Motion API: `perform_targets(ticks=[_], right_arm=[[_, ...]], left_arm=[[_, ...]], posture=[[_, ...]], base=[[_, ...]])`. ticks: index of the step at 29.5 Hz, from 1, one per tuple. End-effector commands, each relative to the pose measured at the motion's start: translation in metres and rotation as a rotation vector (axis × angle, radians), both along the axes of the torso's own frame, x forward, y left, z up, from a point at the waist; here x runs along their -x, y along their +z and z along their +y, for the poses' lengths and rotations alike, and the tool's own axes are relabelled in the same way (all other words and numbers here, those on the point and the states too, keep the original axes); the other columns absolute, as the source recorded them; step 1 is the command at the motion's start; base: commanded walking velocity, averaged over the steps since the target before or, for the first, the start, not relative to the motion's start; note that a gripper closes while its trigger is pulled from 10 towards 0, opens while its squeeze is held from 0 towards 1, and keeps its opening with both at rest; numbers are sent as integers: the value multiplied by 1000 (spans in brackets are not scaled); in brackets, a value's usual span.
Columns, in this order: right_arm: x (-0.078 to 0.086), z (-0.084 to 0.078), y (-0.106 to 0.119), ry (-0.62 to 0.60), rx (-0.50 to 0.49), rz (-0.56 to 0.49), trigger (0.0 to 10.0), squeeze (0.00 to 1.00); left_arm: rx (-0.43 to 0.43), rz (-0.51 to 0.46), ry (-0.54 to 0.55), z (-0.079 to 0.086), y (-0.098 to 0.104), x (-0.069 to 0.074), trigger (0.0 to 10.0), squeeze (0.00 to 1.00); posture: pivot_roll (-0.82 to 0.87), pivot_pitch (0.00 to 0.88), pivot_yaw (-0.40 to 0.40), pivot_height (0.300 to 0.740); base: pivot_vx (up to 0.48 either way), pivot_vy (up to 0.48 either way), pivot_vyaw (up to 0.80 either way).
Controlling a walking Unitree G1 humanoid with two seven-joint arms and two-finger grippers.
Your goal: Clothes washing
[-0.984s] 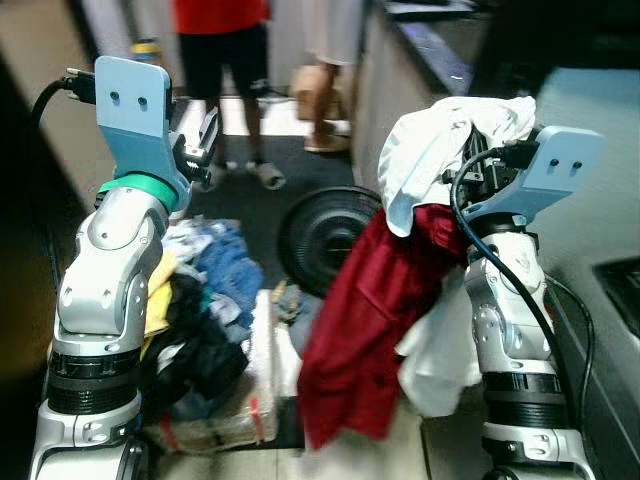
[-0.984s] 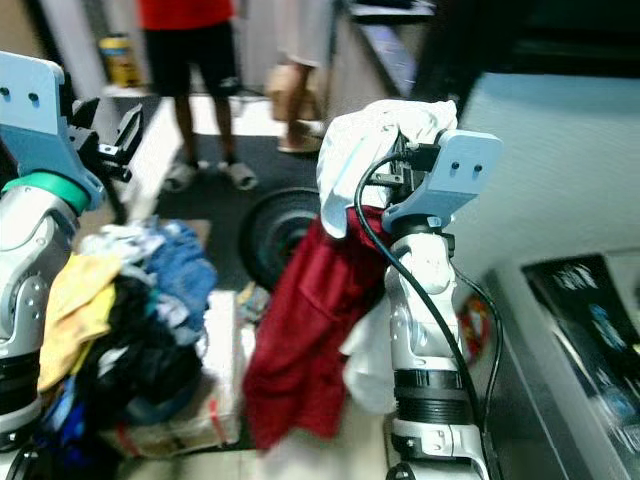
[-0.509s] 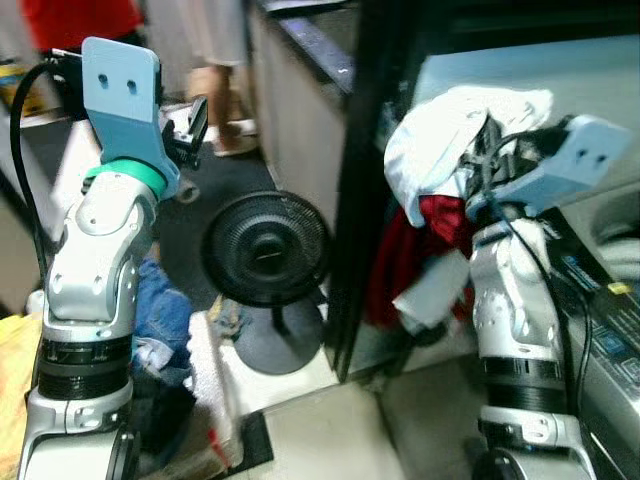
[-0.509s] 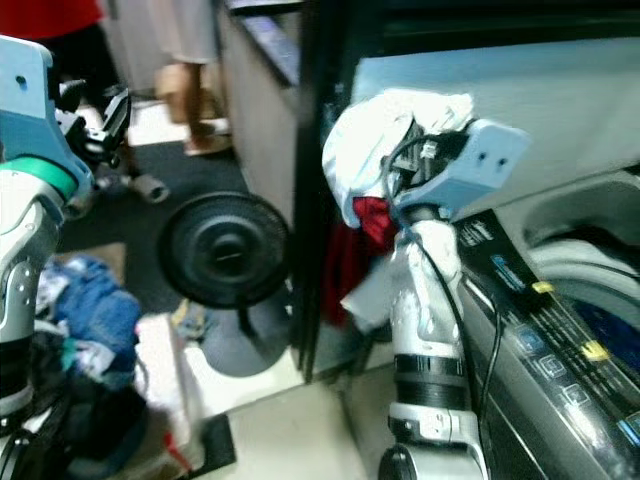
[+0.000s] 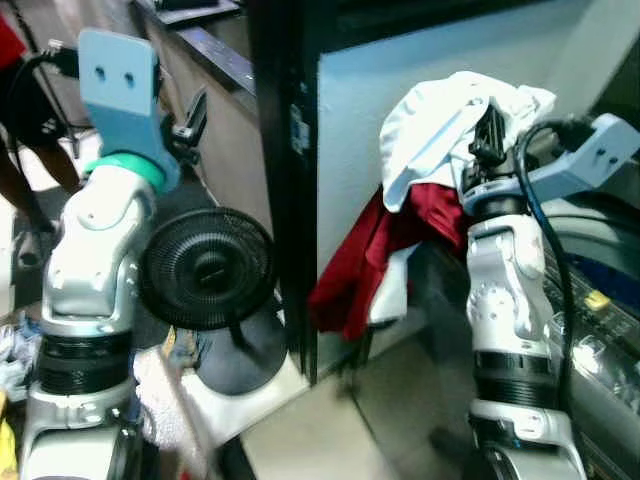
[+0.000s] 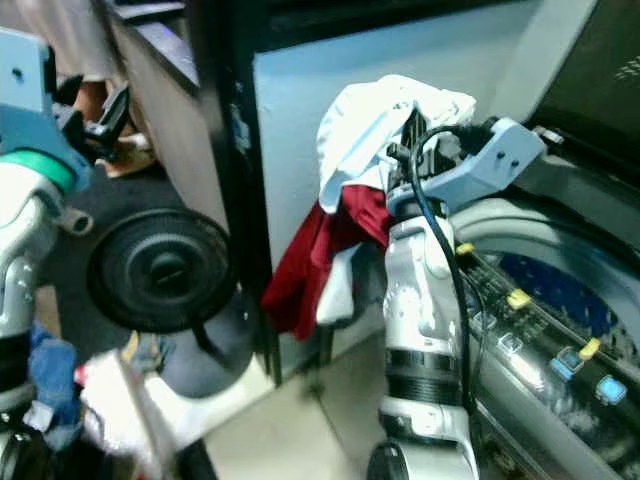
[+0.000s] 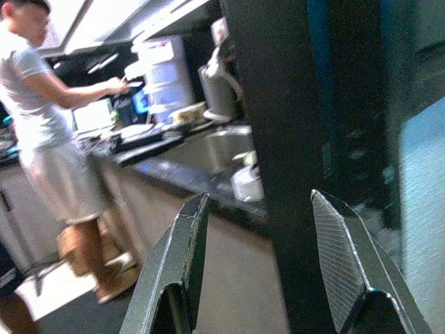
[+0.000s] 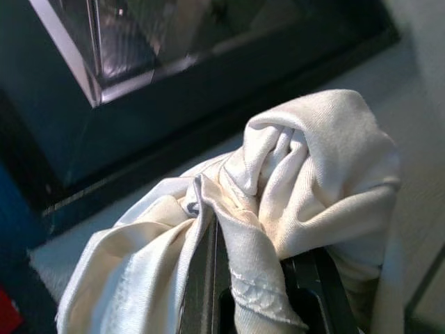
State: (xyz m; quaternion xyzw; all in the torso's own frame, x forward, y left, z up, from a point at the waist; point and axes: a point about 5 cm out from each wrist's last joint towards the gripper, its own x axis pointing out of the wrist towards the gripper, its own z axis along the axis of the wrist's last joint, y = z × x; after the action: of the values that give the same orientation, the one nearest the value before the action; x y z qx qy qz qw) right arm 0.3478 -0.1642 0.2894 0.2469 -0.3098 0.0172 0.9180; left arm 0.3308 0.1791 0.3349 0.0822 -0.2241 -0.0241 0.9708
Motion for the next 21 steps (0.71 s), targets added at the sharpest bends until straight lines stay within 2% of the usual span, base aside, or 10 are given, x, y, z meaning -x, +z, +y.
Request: perform_targets(ticks=[1,21], right_arm=[[5,1,12,2,-2,-62,10000,0],[3,2,11,21,11,-60,10000,0]], left_arm=[[-4,5,9,3,-1,0,10000,0],[13,-12,-16,1,1,1,10000,0]], posture=[[164,7,74,740],[163,6,71,740]], base=[[0,0,-800],[0,0,-800]])
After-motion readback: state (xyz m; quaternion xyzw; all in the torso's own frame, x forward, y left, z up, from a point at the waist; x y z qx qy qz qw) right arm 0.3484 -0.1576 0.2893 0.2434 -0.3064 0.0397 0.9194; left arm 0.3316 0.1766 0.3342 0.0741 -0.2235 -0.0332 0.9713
